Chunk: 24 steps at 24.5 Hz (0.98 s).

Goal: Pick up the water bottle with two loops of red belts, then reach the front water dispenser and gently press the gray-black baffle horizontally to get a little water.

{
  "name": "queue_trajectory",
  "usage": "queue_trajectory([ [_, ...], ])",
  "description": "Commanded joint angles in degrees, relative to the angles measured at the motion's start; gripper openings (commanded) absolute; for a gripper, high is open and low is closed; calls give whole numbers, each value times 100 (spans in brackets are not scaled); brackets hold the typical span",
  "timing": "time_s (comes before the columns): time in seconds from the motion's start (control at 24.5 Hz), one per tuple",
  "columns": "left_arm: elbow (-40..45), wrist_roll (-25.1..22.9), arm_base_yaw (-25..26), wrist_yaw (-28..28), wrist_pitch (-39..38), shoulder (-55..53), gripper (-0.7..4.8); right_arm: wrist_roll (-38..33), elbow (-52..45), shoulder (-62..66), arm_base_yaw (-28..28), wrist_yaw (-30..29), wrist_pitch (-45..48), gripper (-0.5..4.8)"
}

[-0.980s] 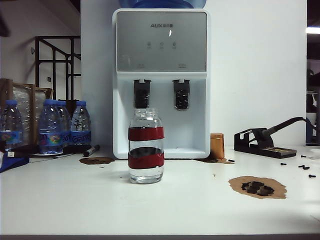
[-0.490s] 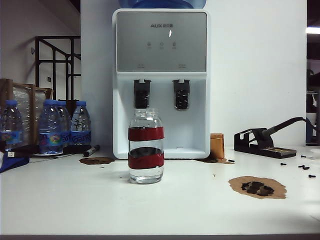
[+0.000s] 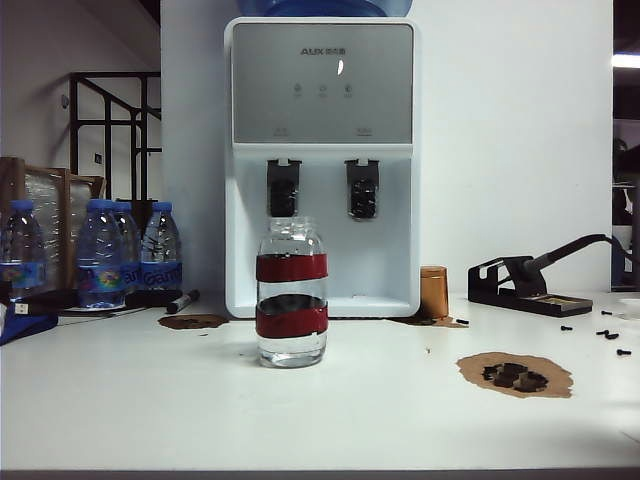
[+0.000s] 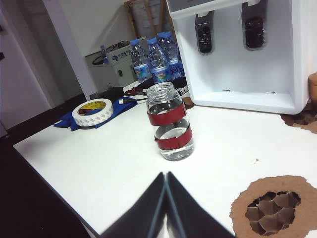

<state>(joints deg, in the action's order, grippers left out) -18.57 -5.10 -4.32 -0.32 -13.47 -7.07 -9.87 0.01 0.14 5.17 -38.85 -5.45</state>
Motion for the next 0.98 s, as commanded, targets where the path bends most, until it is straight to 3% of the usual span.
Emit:
queue_trajectory([
  [0.04,535,-144,9,149,973,444,-4,-11,-26,0,17,151,26,-2],
  [0.57,1801,-343,13,133,1401,704,-4,-63,-24,0,17,286,15,-2],
  [0.86,1829,-389,13,111,997,704,-4,-61,-24,0,17,289,15,-2],
  [0.98,1829,-393,15,-254,387,704,-4,-61,-24,0,17,286,15,-2],
])
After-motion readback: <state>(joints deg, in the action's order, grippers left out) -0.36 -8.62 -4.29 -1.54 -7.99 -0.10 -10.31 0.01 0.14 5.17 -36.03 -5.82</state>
